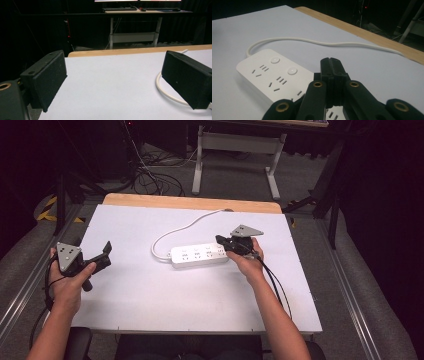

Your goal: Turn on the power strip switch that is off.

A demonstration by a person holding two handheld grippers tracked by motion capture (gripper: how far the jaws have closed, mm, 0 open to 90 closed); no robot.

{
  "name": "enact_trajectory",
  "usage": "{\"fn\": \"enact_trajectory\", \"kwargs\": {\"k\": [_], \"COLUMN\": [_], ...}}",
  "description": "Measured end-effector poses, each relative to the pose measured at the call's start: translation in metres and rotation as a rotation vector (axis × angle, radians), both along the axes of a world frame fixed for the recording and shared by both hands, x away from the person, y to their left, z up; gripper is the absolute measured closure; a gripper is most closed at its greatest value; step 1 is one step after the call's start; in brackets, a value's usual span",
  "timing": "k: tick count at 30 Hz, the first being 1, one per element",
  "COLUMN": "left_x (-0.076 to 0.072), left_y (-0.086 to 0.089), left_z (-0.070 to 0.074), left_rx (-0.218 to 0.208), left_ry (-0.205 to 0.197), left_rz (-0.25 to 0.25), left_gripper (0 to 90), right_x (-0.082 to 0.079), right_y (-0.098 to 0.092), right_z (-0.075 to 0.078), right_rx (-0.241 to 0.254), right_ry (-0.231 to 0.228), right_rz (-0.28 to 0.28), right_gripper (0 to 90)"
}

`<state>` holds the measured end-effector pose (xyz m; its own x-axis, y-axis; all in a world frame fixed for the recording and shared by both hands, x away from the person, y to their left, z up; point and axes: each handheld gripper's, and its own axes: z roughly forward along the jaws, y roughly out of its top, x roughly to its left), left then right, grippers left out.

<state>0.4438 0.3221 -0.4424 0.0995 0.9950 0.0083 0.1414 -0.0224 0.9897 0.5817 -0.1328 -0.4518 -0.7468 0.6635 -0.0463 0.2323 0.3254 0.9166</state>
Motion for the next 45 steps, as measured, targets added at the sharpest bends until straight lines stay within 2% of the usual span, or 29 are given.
{"fn": "enact_trajectory", "kwargs": {"k": [13, 22, 26, 36, 45], "left_x": [0.0, 0.0, 0.0, 0.001, 0.001], "left_y": [0.0, 0.0, 0.0, 0.0, 0.0], "left_z": [0.0, 0.0, -0.001, -0.001, -0.002], "left_rx": [-0.001, 0.003, 0.001, 0.004, 0.006], "left_ry": [0.002, 0.003, 0.005, 0.009, 0.012], "left_rz": [-0.004, -0.003, -0.002, -0.003, -0.006], "left_gripper": [6.7, 7.3, 7.3, 7.5, 7.6], "right_x": [0.002, 0.005, 0.006, 0.009, 0.01], "right_y": [0.013, 0.017, 0.02, 0.023, 0.028], "right_z": [-0.011, -0.017, -0.021, -0.024, -0.027], "right_rx": [-0.031, -0.033, -0.052, -0.049, -0.073], "right_ry": [0.02, 0.035, 0.048, 0.066, 0.072], "right_rz": [0.026, 0.032, 0.037, 0.029, 0.033], "right_gripper": [90.0, 90.0, 90.0, 90.0, 90.0]}}
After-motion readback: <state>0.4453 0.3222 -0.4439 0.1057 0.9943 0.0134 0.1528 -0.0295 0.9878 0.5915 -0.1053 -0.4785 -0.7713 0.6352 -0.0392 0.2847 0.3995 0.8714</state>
